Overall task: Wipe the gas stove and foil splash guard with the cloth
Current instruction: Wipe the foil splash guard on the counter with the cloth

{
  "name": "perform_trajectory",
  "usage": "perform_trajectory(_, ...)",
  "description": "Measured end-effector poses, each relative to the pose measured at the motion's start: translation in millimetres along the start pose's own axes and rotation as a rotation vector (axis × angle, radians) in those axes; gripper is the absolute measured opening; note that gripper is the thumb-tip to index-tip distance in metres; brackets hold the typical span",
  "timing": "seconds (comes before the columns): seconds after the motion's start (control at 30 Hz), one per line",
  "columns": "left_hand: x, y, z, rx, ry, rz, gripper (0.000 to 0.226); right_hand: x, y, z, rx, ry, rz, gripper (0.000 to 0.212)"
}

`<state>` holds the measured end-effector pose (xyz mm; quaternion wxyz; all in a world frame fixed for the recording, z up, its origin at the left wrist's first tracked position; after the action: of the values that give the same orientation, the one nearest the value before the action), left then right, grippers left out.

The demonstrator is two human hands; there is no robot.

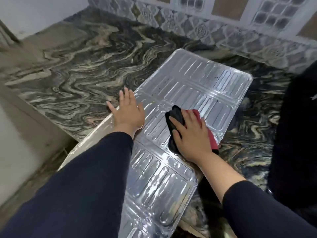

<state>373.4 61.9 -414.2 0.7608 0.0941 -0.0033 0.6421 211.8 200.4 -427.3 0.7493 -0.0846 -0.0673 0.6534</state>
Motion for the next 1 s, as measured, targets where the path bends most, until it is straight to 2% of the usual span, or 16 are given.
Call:
perform_trajectory(0.2, -13, -11, -14, 0.018, 0.041, -0.062, 0.055, 6, -24, -3, 0.01, -0.025, 0.22, 0.049)
perform_trajectory(0.43, -13, -14, -14, 0.081, 0.091, -0.09, 0.054, -70, -48, -5, 0.006, -0.061, 0.269, 0.056)
perform_trajectory(0.67, -12, -10, -16, -0.01, 0.094, -0.038, 0.059, -155, -25, 0, 0.006, -0.082, 0.225, 0.047)
perform_trajectory(0.87, -14, -11, -17, -0.02, 0.11, -0.035, 0.065, -235, 56, 16, 0.056, -0.071, 0.018, 0.049)
perform_trajectory(1.0, -16, -9, -18, -0.043, 0.102, -0.023, 0.063, -249, 62, 16, 0.072, -0.074, -0.083, 0.051)
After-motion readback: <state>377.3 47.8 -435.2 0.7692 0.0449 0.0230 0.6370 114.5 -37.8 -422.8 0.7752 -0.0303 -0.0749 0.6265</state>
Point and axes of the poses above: each hand's wrist, its own x-axis away from the middle knuckle, its own z-axis out of the back of the hand, y = z × x, the point moved 2 cm from there along -x, towards the middle knuckle, and after that the axes turned 1 degree about z, right-handed, at the moved point
